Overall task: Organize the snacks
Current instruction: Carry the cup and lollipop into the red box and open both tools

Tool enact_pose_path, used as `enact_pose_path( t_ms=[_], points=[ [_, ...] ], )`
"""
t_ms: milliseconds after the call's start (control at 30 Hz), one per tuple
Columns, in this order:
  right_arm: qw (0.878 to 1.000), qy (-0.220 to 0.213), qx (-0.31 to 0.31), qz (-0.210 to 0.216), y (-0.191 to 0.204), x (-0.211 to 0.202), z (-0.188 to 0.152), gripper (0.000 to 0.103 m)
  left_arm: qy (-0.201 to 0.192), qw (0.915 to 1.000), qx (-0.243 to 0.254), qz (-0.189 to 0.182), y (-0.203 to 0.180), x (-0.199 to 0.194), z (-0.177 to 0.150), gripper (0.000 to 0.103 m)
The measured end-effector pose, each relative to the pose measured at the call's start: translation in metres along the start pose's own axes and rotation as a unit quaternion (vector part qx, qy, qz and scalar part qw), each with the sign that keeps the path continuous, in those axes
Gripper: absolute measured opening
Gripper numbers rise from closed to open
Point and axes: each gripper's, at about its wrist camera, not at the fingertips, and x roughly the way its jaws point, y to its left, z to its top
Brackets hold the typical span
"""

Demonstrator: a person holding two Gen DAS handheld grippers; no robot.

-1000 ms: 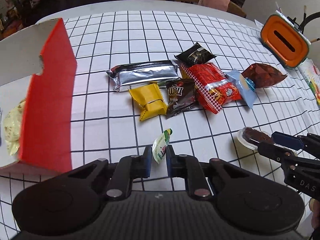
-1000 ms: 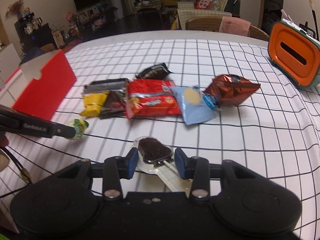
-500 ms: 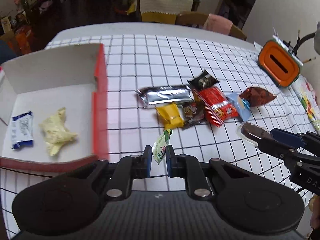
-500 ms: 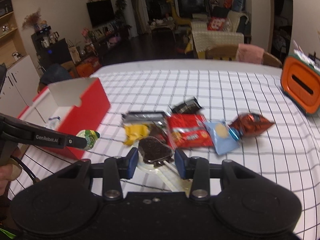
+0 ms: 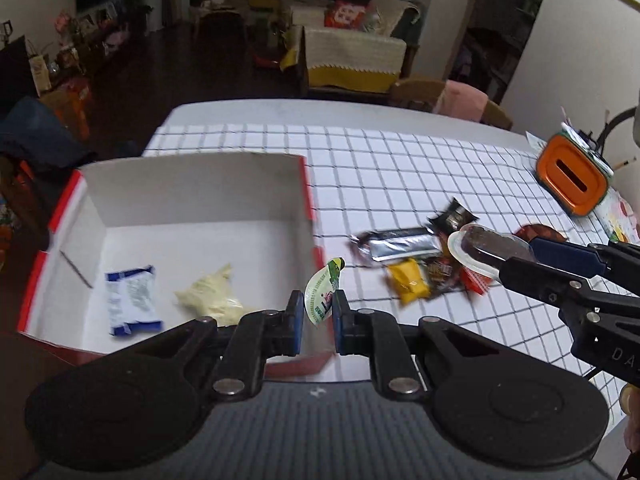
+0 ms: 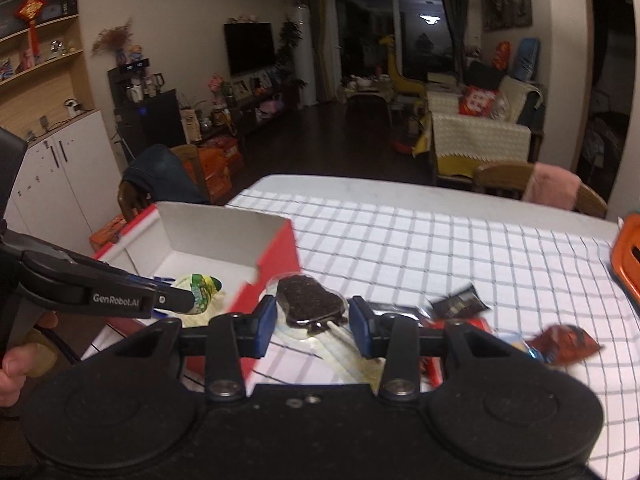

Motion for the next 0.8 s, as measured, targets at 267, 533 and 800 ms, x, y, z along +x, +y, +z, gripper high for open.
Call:
enact_pose_path(
  t_ms=[267,533,800],
  points=[
    [1.0,0.003,-0.022,0.014,0.049,0.03,0.018,0.039,-0.012,0.9995,-0.013,0.025,0.057,-0.009,0.004,0.014],
    [0.998,0.02,-0.048,0.02,0.092,0.07,0.029,0.039,-0.008,0.9983,-0.021,0.053,0.111,-0.007,0.005,0.014],
    [0.995,0.053,-0.077,0.019,0.123,0.116,0.029,0.039,0.014,0.9968,-0.02,0.077,0.155,0.011,0.005,0.014]
  ],
)
